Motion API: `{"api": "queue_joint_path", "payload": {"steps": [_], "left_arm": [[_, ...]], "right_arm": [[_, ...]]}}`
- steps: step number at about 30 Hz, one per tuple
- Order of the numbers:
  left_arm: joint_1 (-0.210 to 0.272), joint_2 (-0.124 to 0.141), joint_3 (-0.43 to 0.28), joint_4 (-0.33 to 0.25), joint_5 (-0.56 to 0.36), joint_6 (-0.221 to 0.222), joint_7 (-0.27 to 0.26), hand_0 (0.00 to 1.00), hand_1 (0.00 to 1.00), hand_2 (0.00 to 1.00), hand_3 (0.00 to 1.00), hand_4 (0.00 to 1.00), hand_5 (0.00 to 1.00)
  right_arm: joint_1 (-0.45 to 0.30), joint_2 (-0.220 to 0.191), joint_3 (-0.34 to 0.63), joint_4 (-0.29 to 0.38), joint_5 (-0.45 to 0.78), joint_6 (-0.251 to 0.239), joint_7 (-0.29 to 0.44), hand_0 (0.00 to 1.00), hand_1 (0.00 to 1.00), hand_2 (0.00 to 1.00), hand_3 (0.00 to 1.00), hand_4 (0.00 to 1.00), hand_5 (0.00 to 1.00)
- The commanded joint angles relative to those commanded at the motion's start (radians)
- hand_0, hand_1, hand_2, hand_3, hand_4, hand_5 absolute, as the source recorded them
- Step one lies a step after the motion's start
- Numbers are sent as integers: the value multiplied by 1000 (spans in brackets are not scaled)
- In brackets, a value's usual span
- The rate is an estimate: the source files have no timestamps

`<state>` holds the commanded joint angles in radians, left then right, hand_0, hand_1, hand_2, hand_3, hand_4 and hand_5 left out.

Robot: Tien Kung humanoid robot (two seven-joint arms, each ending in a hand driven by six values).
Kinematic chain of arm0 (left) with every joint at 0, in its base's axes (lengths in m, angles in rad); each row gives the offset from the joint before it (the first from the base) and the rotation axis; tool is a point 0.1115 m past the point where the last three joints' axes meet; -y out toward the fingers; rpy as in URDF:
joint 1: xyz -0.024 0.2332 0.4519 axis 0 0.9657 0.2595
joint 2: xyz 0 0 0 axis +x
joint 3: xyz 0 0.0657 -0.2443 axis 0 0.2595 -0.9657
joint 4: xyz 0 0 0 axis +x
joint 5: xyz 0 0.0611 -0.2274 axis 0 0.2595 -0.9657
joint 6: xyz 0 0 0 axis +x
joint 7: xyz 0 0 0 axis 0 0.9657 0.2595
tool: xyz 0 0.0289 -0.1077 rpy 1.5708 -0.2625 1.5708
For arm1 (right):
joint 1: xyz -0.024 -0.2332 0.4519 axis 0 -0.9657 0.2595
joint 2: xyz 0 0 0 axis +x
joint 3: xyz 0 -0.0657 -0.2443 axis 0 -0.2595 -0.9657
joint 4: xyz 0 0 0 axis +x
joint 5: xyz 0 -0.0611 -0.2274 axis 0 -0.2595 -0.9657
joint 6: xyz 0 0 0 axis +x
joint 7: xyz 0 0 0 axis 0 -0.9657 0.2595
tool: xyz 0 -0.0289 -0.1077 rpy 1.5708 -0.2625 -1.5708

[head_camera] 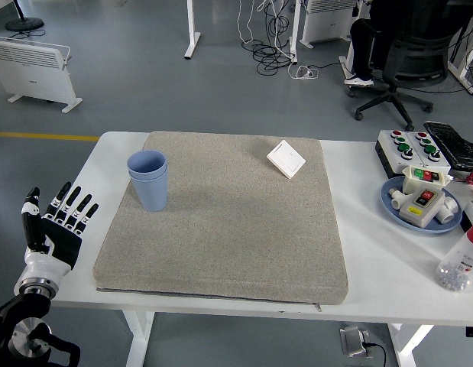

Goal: Push cup pick cup insert cup

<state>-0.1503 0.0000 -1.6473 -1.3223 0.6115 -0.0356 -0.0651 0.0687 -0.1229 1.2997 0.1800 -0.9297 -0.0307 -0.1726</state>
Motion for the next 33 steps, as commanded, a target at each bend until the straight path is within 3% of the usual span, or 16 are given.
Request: {"api": "queue_joint_path", "payload": {"steps": [25,33], "left_arm": [[-5,0,11,16,7,-21,19,807,833,907,835,650,998],[-8,0,6,26,14,-33,21,886,899,967,877,667,998]], "right_arm": [[10,1,-1,0,14,4,3,754,629,649,559,77,468],[14,0,-2,0,13,5,3,754,628,649,559,77,469]]}}
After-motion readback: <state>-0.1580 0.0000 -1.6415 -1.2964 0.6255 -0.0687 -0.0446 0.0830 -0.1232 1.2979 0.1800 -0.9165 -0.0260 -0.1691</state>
